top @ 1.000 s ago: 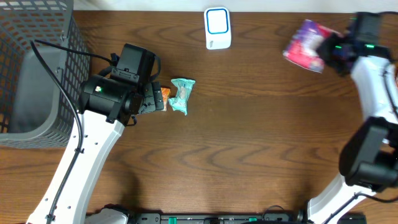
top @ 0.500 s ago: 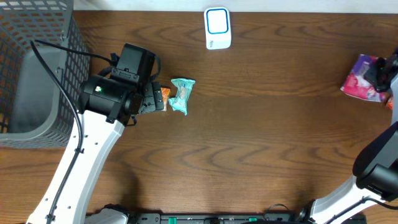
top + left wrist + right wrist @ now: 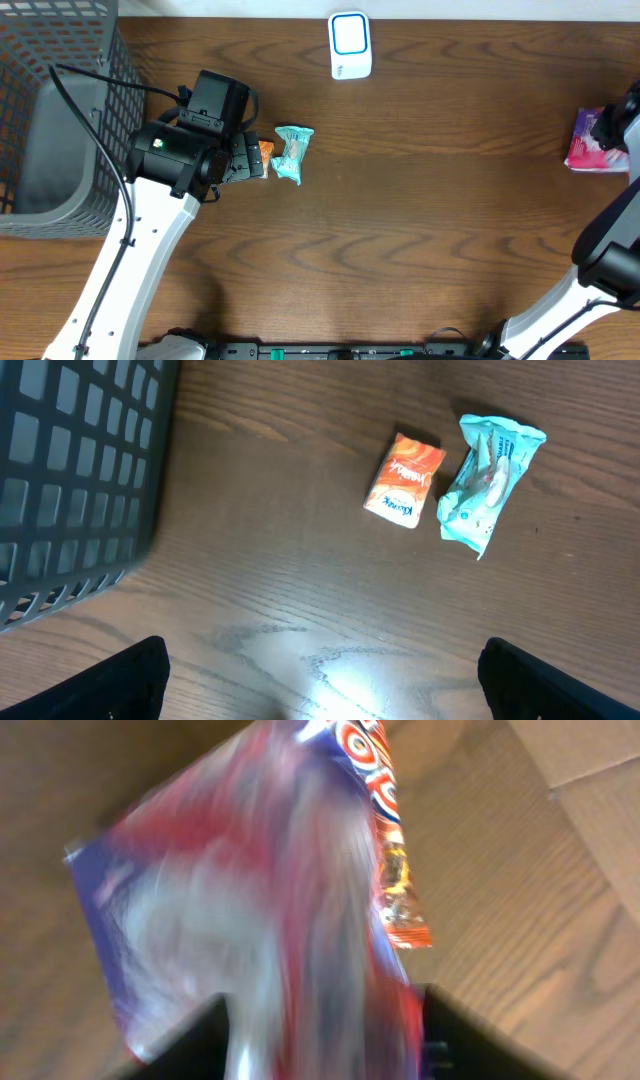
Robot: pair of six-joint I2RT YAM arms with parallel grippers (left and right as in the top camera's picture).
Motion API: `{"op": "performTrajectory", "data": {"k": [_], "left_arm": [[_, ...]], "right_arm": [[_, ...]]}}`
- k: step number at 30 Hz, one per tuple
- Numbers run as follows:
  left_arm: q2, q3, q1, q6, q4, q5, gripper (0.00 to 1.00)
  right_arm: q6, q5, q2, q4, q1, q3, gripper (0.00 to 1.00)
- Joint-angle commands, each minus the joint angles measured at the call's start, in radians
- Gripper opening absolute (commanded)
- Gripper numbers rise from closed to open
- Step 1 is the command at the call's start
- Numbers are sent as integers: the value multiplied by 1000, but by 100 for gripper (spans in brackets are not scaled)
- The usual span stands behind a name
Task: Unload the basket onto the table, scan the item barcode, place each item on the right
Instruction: 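Carry the pink pack to the far right and drop it, then reach the right gripper to the mint-green wipes pack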
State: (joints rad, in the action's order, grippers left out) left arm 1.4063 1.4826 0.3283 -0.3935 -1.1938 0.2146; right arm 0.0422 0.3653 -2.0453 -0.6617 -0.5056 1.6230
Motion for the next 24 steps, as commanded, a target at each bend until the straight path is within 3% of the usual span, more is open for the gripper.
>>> {"op": "performTrajectory", "data": {"k": [1,10,11,13,16,24], "left_arm": [[-5,8,-5,-9,-3,2,98],[-5,8,-5,-9,-3,2,98],[-5,8,-5,-9,-3,2,98],[-5,8,-5,-9,-3,2,98],[-5,8,-5,-9,-3,2,98],[-5,8,-5,-9,-3,2,98]], "right_arm": [[10,124,-12,-12,-6,11,69],[55,127,58,-74,26,19,78],[82,122,92,-84,41,20,99],[101,89,135,-89,62,20,99],[103,-56,208,-93,100,20,99],[103,-713,332,-89,221,19,99]]}}
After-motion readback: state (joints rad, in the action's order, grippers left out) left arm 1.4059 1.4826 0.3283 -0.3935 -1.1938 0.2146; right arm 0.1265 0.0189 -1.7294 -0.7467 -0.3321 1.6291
